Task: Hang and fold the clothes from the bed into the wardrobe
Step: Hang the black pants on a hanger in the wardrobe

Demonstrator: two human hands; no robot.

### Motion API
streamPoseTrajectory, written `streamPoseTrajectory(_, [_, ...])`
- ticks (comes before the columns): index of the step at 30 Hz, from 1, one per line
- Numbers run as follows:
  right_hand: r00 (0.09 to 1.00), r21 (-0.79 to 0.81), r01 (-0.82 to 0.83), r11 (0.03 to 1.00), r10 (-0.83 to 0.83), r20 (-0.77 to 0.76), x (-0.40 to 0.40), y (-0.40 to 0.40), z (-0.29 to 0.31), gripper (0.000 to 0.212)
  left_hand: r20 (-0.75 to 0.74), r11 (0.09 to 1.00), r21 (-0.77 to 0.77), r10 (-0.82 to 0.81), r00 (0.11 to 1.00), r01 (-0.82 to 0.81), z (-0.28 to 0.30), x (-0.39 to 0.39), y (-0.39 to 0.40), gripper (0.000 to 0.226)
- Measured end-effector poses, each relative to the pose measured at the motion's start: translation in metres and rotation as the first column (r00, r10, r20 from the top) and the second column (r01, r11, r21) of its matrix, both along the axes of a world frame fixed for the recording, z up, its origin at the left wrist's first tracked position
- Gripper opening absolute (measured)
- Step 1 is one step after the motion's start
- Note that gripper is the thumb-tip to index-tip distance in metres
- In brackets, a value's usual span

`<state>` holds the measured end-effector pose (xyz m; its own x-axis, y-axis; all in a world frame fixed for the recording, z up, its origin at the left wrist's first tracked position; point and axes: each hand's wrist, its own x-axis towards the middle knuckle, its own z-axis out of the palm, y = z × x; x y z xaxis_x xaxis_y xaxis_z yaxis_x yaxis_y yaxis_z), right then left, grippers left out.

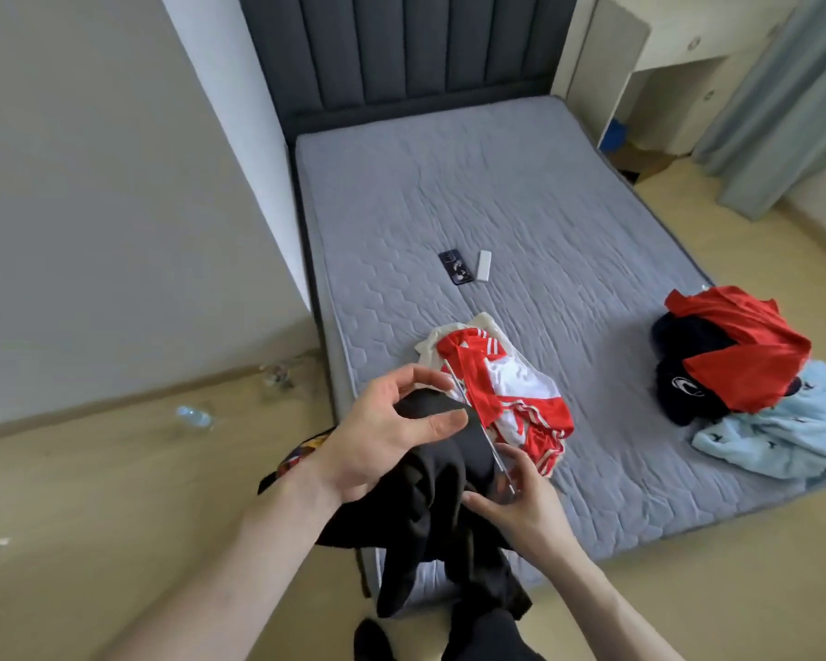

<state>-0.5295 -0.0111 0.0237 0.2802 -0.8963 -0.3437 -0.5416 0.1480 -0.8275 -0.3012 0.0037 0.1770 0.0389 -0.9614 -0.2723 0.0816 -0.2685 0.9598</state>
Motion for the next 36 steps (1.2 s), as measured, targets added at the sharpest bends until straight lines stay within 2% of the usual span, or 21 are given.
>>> streamPoseTrajectory(2, [0.998, -0.003, -0.047, 0.999, 0.047, 0.047, 0.029, 0.018, 0.014, 0.083, -0.124, 0.99, 0.042, 0.142, 0.982, -0.138, 0.013, 0.024, 0.024, 0.03])
streamPoseTrajectory(5, [0.961, 0.056, -0.214, 0.975, 0.2, 0.19, 0.067, 0.048, 0.032, 0.097, -0.345, 0.916, 0.198, 0.399, 0.849, -0.349, 0.024, 0.053, 0.052, 0.016])
streamPoseTrajectory(7, [0.935, 0.04, -0.284, 0.958, 0.268, 0.231, 0.095, 0.066, 0.04, 0.109, -0.398, 0.88, 0.243, 0.475, 0.785, -0.409, 0.03, 0.069, 0.068, 0.011])
streamPoseTrajectory(8, [0.933, 0.034, -0.277, 0.96, 0.26, 0.25, 0.11, 0.075, 0.045, 0.107, -0.417, 0.88, 0.244, 0.474, 0.775, -0.407, 0.034, 0.076, 0.077, 0.01])
streamPoseTrajectory(10, [0.936, 0.016, -0.218, 0.976, 0.205, 0.287, 0.138, 0.085, 0.051, 0.082, -0.459, 0.905, 0.208, 0.425, 0.78, -0.371, 0.043, 0.089, 0.095, 0.016])
streamPoseTrajectory(12, [0.955, 0.0, -0.184, 0.983, 0.179, 0.237, 0.16, 0.089, 0.059, 0.05, -0.475, 0.93, 0.129, 0.363, 0.802, -0.344, 0.053, 0.105, 0.113, 0.027])
streamPoseTrajectory(14, [0.95, 0.024, -0.215, 0.976, 0.204, 0.236, 0.171, 0.084, 0.069, 0.033, -0.43, 0.93, 0.043, 0.348, 0.833, -0.366, 0.061, 0.126, 0.127, 0.03])
streamPoseTrajectory(17, [0.905, 0.097, -0.234, 0.967, 0.18, 0.386, 0.174, 0.068, 0.094, 0.026, -0.192, 0.844, -0.052, 0.516, 0.835, -0.534, 0.062, 0.169, 0.141, 0.029])
streamPoseTrajectory(20, [0.877, 0.14, -0.2, 0.97, 0.113, 0.467, 0.18, 0.054, 0.124, 0.024, 0.118, 0.73, -0.13, 0.684, 0.72, -0.671, 0.05, 0.207, 0.156, 0.028])
streamPoseTrajectory(23, [0.889, 0.141, -0.221, 0.965, 0.14, 0.436, 0.191, 0.047, 0.15, 0.023, 0.436, 0.702, -0.151, 0.679, 0.591, -0.696, 0.031, 0.222, 0.179, 0.031])
streamPoseTrajectory(25, [0.882, 0.169, -0.229, 0.958, 0.131, 0.452, 0.194, 0.045, 0.167, 0.022, 0.47, 0.687, -0.147, 0.682, 0.561, -0.712, 0.018, 0.213, 0.197, 0.031])
streamPoseTrajectory(28, [0.861, 0.227, -0.222, 0.948, 0.082, 0.502, 0.195, 0.043, 0.181, 0.022, 0.322, 0.604, -0.156, 0.779, 0.538, -0.781, -0.003, 0.169, 0.229, 0.03])
streamPoseTrajectory(29, [0.856, 0.248, -0.214, 0.945, 0.059, 0.514, 0.195, 0.042, 0.182, 0.023, 0.296, 0.612, -0.152, 0.777, 0.555, -0.776, -0.015, 0.151, 0.238, 0.032])
streamPoseTrajectory(30, [0.849, 0.273, -0.208, 0.939, 0.035, 0.527, 0.196, 0.042, 0.183, 0.023, 0.292, 0.667, -0.13, 0.733, 0.614, -0.734, -0.028, 0.132, 0.247, 0.034])
streamPoseTrajectory(31, [0.842, 0.3, -0.2, 0.933, 0.007, 0.539, 0.197, 0.042, 0.183, 0.023, 0.302, 0.758, -0.071, 0.636, 0.71, -0.649, -0.041, 0.116, 0.254, 0.033])
streamPoseTrajectory(33, [0.825, 0.364, -0.171, 0.916, -0.069, 0.561, 0.198, 0.043, 0.186, 0.023, 0.324, 0.93, 0.123, 0.292, 0.9, -0.346, -0.065, 0.092, 0.264, 0.032])
streamPoseTrajectory(34, [0.813, 0.397, -0.157, 0.904, -0.11, 0.572, 0.198, 0.044, 0.188, 0.025, 0.358, 0.96, 0.196, 0.122, 0.926, -0.202, -0.075, 0.085, 0.265, 0.04])
streamPoseTrajectory(35, [0.799, 0.425, -0.155, 0.892, -0.14, 0.585, 0.197, 0.045, 0.19, 0.03, 0.419, 0.962, 0.237, 0.022, 0.908, -0.133, -0.084, 0.083, 0.264, 0.056])
streamPoseTrajectory(36, [0.784, 0.449, -0.161, 0.879, -0.162, 0.599, 0.196, 0.047, 0.192, 0.035, 0.48, 0.962, 0.237, 0.005, 0.877, -0.135, -0.089, 0.082, 0.261, 0.077])
